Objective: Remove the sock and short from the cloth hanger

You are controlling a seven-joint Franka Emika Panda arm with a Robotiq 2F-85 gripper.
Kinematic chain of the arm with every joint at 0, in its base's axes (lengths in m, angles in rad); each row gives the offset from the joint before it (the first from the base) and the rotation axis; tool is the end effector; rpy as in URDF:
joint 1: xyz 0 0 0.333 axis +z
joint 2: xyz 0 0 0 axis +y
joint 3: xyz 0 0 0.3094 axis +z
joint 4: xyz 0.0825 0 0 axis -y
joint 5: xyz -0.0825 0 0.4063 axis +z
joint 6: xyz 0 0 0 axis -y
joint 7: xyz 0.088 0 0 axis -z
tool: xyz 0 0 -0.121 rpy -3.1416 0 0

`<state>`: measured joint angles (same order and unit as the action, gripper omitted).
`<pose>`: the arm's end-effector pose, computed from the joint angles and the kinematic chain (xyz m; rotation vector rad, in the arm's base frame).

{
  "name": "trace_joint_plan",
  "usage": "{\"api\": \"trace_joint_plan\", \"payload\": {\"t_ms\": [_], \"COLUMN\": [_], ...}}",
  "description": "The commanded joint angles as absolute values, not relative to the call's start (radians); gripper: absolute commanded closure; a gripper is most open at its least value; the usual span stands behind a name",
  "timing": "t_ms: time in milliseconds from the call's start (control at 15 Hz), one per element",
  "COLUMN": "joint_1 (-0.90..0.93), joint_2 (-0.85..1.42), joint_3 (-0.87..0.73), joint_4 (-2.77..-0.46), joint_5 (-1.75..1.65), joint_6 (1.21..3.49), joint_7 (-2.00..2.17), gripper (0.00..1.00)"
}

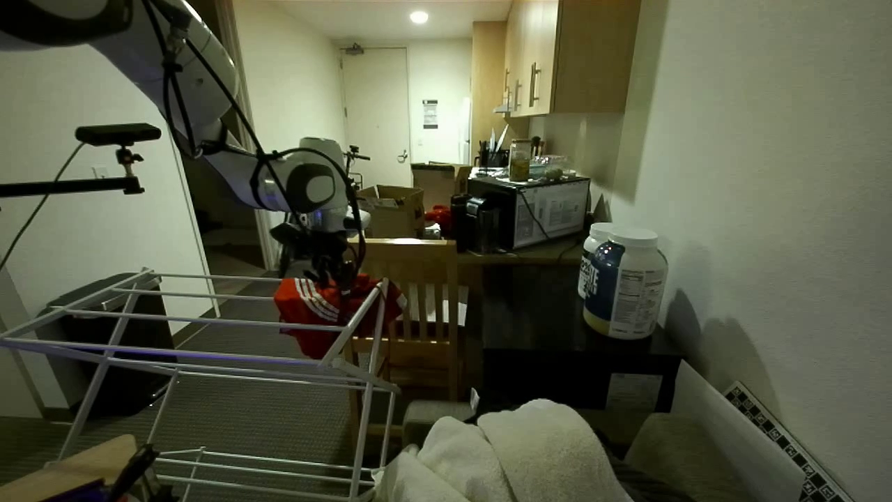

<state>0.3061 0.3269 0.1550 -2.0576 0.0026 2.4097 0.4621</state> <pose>0.5446 0.2700 0.2445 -3.0827 0.0181 -0.0049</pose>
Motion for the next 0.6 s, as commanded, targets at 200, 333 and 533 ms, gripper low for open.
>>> {"api": "trace_joint_plan", "payload": {"t_ms": [200, 333, 533], "joint_1": [0.331, 0.342, 0.358], "joint_2": [0.293, 0.301, 0.309], "joint_3": [0.158, 0.151, 0.135], "joint_4": [-2.173, -2.196, -2.23], "joint_5": [0.02, 0.013, -0.002], "joint_6": [2.642, 2.712, 2.796], "joint_7": [0.505, 0.516, 0.525], "gripper": [0.0, 0.0, 0.0]}}
